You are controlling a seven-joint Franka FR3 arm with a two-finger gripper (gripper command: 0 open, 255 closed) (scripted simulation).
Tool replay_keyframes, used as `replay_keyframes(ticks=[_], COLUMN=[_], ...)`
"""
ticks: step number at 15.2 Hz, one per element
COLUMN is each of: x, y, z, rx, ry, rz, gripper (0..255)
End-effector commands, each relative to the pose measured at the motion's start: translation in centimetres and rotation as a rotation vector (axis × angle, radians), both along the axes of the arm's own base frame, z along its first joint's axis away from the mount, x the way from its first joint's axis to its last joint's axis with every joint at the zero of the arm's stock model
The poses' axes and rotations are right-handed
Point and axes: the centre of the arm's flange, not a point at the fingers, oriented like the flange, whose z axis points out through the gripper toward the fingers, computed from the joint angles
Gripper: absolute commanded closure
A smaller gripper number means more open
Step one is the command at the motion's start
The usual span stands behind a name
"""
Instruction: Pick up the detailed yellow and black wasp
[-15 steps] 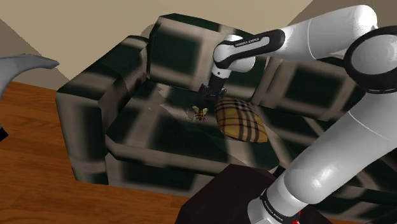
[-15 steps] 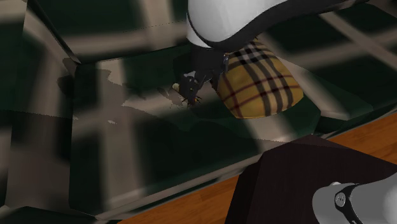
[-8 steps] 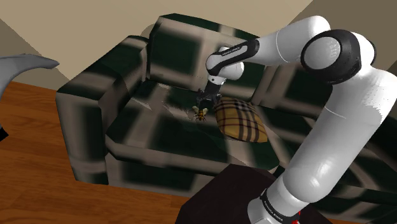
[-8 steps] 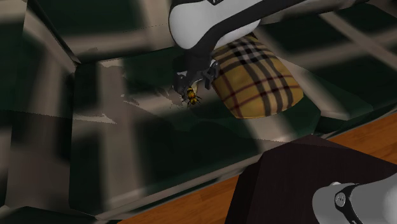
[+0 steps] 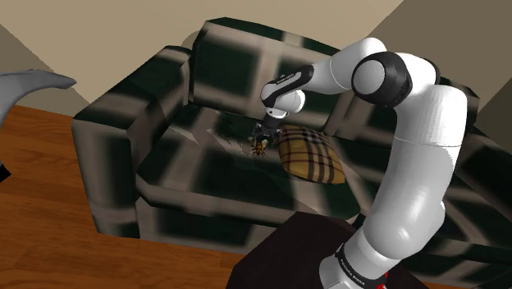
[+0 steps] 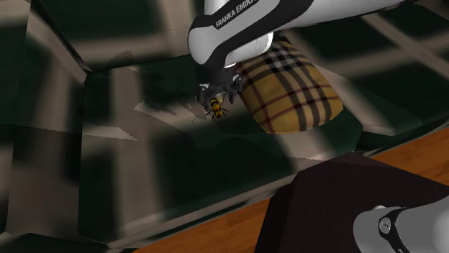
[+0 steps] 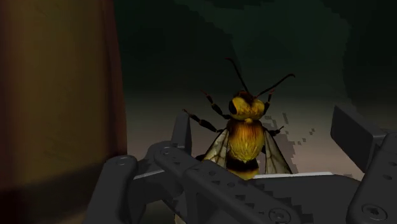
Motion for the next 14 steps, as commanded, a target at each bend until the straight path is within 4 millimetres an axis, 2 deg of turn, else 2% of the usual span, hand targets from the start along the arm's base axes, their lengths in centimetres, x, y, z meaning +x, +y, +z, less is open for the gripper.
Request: replay_keyframes(ticks=[1, 4, 7, 8, 14], x=[0.1, 0.1, 0.1, 0.1, 0.1], y=[-0.1, -0.1, -0.1, -0.1, -0.1], z=[-1.2, -2.8, -3.1, -3.1, -3.1], rx=[0.000, 0.000, 0.000, 0.000, 0.000], ry=[0.000, 0.000, 0.000, 0.000, 0.000], rz=[-0.003, -0.003, -0.003, -0.003, -0.003], gripper=[0, 0, 0, 255, 255])
